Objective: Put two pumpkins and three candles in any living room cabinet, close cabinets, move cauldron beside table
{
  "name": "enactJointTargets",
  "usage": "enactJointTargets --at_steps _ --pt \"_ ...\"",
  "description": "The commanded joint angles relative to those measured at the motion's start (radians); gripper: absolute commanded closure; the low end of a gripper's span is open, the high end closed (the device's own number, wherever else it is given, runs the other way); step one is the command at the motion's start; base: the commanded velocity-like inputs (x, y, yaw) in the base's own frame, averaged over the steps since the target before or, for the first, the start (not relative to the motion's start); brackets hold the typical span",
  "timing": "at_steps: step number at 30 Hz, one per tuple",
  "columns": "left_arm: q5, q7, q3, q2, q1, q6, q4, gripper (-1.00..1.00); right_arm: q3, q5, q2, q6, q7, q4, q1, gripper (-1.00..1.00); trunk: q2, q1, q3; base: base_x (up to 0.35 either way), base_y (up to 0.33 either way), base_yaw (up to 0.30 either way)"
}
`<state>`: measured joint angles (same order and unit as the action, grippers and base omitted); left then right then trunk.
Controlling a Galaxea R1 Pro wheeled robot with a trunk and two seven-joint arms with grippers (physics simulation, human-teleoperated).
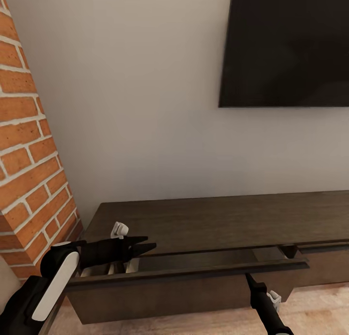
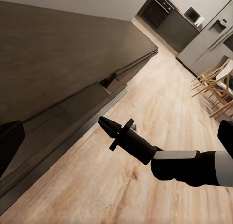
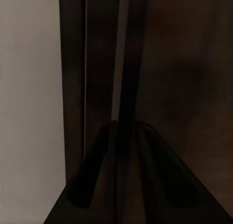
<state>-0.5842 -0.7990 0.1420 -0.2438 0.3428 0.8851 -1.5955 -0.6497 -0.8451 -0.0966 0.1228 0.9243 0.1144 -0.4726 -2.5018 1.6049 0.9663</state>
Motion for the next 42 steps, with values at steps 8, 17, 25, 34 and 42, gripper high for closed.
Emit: enactJointTargets --at_steps 8,17,25,34,42 --pt "-0.003 0.0 0.001 0.0 0.001 0.005 0.0 -1.0 0.021 -0.012 0.0 0.013 0.032 0.001 -0.001 1.0 -0.001 0.0 0.001 -0.084 0.0 0.0" --pt "-0.003 0.0 0.002 0.0 0.001 0.003 0.0 -1.0 0.026 -0.008 0.001 0.014 0.03 0.001 -0.001 1.0 -0.001 0.0 0.001 -0.016 0.0 0.0" --pt "-0.003 0.0 0.002 0.001 0.001 0.003 0.0 -1.0 0.028 -0.004 0.0 0.014 0.031 0.001 -0.001 1.0 -0.001 0.0 0.001 -0.097 0.0 0.0" --pt "-0.003 0.0 0.002 0.001 0.001 0.003 0.0 -1.0 0.028 -0.009 -0.003 0.014 0.031 0.001 -0.001 1.0 -0.001 0.0 0.001 -0.067 0.0 0.0" --pt "-0.003 -0.001 0.002 0.0 0.001 0.003 0.0 -1.0 0.028 -0.009 -0.003 0.014 0.031 0.001 -0.001 1.0 -0.001 0.0 0.001 -0.145 0.0 0.0"
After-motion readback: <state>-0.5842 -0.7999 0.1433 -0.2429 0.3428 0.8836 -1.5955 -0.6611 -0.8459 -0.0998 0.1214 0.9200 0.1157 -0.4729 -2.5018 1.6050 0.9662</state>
